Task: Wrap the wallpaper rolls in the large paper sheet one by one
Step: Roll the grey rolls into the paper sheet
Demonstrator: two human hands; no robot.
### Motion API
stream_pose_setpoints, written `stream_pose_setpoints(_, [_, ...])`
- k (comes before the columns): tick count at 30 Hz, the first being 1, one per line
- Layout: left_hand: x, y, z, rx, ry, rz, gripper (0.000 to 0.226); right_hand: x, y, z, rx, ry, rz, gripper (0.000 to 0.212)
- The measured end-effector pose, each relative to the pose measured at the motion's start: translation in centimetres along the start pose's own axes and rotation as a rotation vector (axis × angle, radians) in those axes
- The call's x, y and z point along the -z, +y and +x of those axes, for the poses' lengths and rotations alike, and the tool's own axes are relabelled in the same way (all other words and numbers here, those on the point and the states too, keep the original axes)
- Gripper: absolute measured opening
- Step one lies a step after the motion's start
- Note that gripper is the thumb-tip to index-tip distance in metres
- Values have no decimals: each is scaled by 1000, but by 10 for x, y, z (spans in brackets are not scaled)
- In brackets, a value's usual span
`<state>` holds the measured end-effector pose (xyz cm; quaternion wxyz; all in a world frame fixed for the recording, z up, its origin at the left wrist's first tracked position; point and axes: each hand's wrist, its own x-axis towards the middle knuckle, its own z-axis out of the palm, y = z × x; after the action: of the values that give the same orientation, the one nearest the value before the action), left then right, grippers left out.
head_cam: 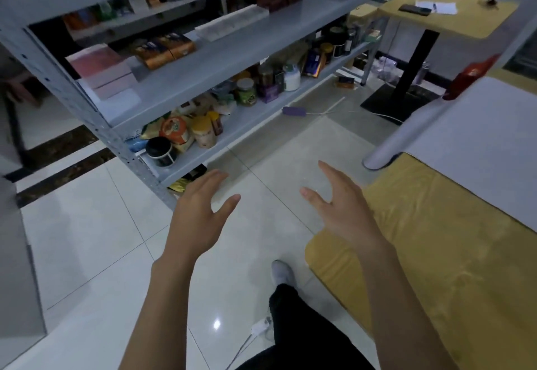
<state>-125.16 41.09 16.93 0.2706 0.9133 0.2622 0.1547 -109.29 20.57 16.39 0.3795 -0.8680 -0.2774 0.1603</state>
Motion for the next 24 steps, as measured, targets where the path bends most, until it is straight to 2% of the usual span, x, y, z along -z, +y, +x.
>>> stream_pose_setpoints(9, [-5, -28, 146, 60, -36, 177, 52, 0, -14, 163, 61, -71, -128, 68])
stream_pose_setpoints(13, [-10, -29, 200, 28, -29, 213, 48, 2, -18, 216, 91, -102, -186, 71])
stream_pose_setpoints(19, [-31, -38, 263, -31, -134, 257, 65, -5, -9, 259, -14, -201, -332, 80])
stream_pose_setpoints(24, [-49, -46, 305, -105, -246, 234, 78, -18, -6, 281, -125, -185, -337, 81])
